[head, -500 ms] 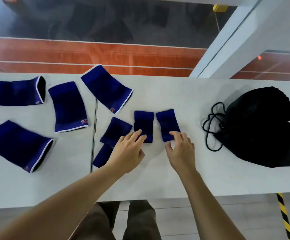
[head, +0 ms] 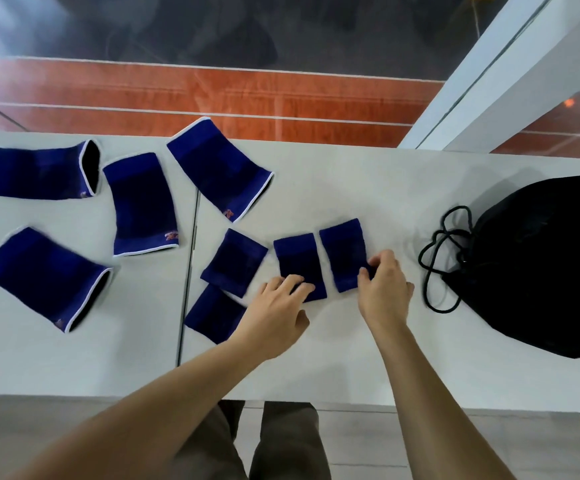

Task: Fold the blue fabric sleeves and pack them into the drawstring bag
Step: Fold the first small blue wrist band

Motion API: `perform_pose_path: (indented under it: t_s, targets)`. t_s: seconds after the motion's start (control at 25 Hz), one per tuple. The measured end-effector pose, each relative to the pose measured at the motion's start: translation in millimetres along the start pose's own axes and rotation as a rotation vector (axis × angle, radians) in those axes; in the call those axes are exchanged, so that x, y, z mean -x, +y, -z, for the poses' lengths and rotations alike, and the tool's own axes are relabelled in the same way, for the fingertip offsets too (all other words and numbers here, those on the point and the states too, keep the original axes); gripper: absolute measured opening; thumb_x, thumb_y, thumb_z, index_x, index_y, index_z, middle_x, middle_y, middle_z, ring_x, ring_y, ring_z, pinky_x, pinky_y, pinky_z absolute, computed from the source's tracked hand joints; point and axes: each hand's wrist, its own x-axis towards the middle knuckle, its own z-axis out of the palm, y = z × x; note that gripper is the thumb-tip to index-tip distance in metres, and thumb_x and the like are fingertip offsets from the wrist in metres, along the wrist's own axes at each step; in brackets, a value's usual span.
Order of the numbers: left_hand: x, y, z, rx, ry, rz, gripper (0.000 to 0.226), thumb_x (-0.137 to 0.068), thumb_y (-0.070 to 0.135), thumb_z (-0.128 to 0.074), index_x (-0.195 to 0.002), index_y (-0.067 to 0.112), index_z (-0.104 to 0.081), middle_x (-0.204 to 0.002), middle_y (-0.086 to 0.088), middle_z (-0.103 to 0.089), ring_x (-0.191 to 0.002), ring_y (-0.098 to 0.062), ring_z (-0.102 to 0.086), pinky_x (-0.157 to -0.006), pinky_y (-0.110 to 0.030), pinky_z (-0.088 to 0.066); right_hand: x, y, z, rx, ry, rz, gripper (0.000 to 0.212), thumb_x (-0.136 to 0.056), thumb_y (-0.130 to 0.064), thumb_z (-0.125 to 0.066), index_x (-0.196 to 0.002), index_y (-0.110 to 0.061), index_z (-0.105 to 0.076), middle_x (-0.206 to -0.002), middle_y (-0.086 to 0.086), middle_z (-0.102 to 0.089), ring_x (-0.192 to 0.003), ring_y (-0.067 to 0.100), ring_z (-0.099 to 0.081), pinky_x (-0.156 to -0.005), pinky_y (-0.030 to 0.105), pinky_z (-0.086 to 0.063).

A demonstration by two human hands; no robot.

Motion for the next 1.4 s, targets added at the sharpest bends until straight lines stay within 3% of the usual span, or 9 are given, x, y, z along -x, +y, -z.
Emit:
perform_pose_path:
  t_s: [0.12,0.24,0.36,0.48,0.6,0.92,1.08,1.16,1.4]
  targets:
    - [-23,1,22,0.321,0.101,0.201,0.051,-0.098,0.019,-0.049,-0.148,0.025,-0.041,-0.147,0.008,-0.047,-0.124,-0.021,-0.045,-0.106,-0.034,-0.040,11,-4,26,-0.197,0.006,0.159,0.017,-0.094,-0.014,-0.061,-0.097,-0.025,-0.049,-0.089,-0.011,-0.063,-0.079,0.015,-0.062,-0.084,0.050,-0.051]
    - [-52,2,39,0.748,0.107,0.454,0.051,-0.099,0.014,-0.047,-0.147,0.030,-0.042,-0.144,0.010,-0.051,-0.127,-0.016,-0.046,-0.107,-0.035,-0.043,28,-15,52,-0.328,-0.097,0.247,0.013,-0.096,-0.016,-0.061,-0.100,-0.026,-0.053,-0.092,-0.016,-0.063,-0.084,0.008,-0.060,-0.079,0.032,-0.051]
    - [-59,-1,42,0.876,0.041,0.493,0.042,-0.098,0.010,-0.050,-0.137,0.025,-0.055,-0.133,0.003,-0.061,-0.116,-0.014,-0.057,-0.104,-0.034,-0.048,41,-21,54,-0.473,-0.191,0.195,0.013,-0.095,-0.014,-0.064,-0.101,-0.025,-0.059,-0.094,-0.014,-0.067,-0.085,0.008,-0.062,-0.070,0.017,-0.049]
    - [-45,-19,39,0.816,0.033,0.495,0.034,-0.096,0.010,-0.059,-0.125,0.027,-0.063,-0.115,0.001,-0.066,-0.104,-0.015,-0.065,-0.092,-0.032,-0.055,46,-13,36,-0.548,-0.194,0.029,0.010,-0.093,-0.017,-0.068,-0.099,-0.024,-0.064,-0.090,-0.012,-0.069,-0.083,0.003,-0.065,-0.068,0.015,-0.051]
    - [-38,-33,41,0.795,0.137,0.474,0.026,-0.094,0.013,-0.066,-0.115,0.028,-0.068,-0.107,0.008,-0.067,-0.099,-0.012,-0.065,-0.090,-0.031,-0.057,51,-11,14,-0.520,-0.219,-0.076,0.007,-0.092,-0.022,-0.071,-0.097,-0.022,-0.067,-0.087,-0.011,-0.070,-0.080,0.005,-0.067,-0.065,0.015,-0.050]
    - [-70,-47,43,0.406,0.149,0.261,0.020,-0.096,0.018,-0.061,-0.114,0.021,-0.067,-0.108,0.006,-0.069,-0.101,-0.015,-0.057,-0.087,-0.035,-0.050,51,-25,-18,-0.364,-0.187,-0.082,0.011,-0.094,-0.029,-0.066,-0.100,-0.020,-0.066,-0.085,-0.010,-0.068,-0.073,0.002,-0.062,-0.058,0.013,-0.043]
    - [-71,-47,31,0.316,0.224,0.251,0.013,-0.097,0.013,-0.059,-0.109,0.016,-0.065,-0.112,0.003,-0.060,-0.094,-0.015,-0.055,-0.079,-0.024,-0.041,49,-22,-26,-0.331,-0.178,-0.058,0.011,-0.096,-0.031,-0.064,-0.100,-0.021,-0.065,-0.083,-0.012,-0.066,-0.072,0.002,-0.061,-0.061,0.016,-0.047]
    - [-71,-49,29,0.265,0.244,0.229,0.008,-0.098,0.013,-0.058,-0.104,0.016,-0.063,-0.109,0.002,-0.059,-0.092,-0.016,-0.054,-0.079,-0.026,-0.043,49,-22,-28,-0.312,-0.163,-0.047,0.010,-0.096,-0.031,-0.063,-0.099,-0.021,-0.064,-0.083,-0.011,-0.065,-0.073,0.007,-0.062,-0.061,0.015,-0.045]
    - [-77,-48,24,0.060,0.262,0.130,0.005,-0.101,0.017,-0.050,-0.104,0.015,-0.054,-0.103,-0.002,-0.062,-0.088,-0.022,-0.053,-0.086,-0.033,-0.042,47,-22,-36,-0.259,-0.130,-0.037,0.011,-0.096,-0.031,-0.062,-0.099,-0.020,-0.061,-0.086,-0.005,-0.069,-0.076,0.016,-0.065,-0.068,0.036,-0.056]
